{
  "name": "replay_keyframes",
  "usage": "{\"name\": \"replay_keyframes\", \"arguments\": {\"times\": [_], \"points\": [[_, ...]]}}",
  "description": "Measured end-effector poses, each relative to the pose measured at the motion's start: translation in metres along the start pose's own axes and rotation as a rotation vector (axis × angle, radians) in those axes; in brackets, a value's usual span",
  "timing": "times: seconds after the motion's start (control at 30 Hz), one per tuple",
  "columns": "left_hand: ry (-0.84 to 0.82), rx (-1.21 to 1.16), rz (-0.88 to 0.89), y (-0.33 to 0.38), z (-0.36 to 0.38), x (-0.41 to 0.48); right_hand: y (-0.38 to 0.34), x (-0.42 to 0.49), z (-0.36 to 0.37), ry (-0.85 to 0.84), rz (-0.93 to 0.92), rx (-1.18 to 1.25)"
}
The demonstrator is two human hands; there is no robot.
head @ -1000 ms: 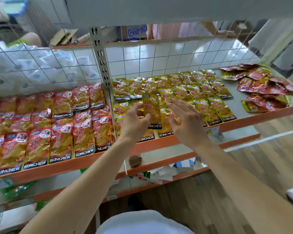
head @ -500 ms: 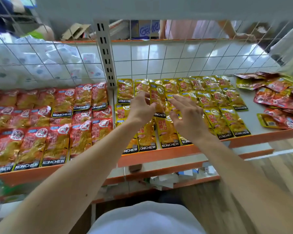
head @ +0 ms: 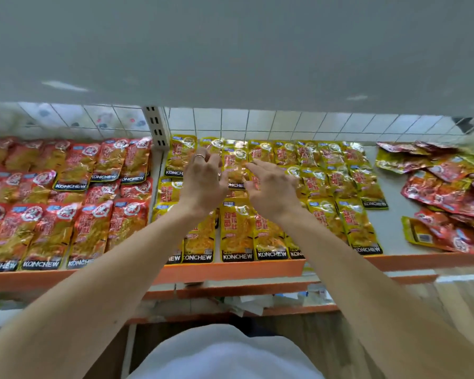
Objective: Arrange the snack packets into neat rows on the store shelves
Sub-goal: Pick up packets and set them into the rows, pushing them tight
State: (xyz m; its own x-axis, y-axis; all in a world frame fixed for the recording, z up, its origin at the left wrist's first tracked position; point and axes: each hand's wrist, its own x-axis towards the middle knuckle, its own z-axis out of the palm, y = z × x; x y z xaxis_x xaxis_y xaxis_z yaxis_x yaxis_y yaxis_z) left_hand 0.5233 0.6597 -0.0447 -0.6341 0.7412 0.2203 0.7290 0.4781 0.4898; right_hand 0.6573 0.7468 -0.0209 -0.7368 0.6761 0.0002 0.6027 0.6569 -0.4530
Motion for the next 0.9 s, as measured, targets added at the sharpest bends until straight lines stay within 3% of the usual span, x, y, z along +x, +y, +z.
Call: {"name": "replay_keyframes", "arguments": {"times": [0.2,0.43,0.63,0.8,0.9], "points": [[0.094,0.065,-0.013,-0.046,-0.029,-0.045,-0.018,0.01,0.027,-0.139,-0.122,-0.137],[0.081,0.162,-0.163,-0.135,-0.081,-0.072,-0.021,0.022,0.042,-0.077,0.021,-0.22],[-0.028,0.114,-0.281,-0.185,-0.116,-0.057,-0.03,0.027,0.05,-0.071,0.054,-0.205],[-0.342,0.307,-0.298,-0.213,-0.12,-0.037,-0.033,0.025,0.05,-0.107,0.042,-0.2],[-0.372,0.316,-0.29,-0.217,-0.12,-0.027,-0.037,0.027,0.046,-0.11,0.047,-0.154]]}}
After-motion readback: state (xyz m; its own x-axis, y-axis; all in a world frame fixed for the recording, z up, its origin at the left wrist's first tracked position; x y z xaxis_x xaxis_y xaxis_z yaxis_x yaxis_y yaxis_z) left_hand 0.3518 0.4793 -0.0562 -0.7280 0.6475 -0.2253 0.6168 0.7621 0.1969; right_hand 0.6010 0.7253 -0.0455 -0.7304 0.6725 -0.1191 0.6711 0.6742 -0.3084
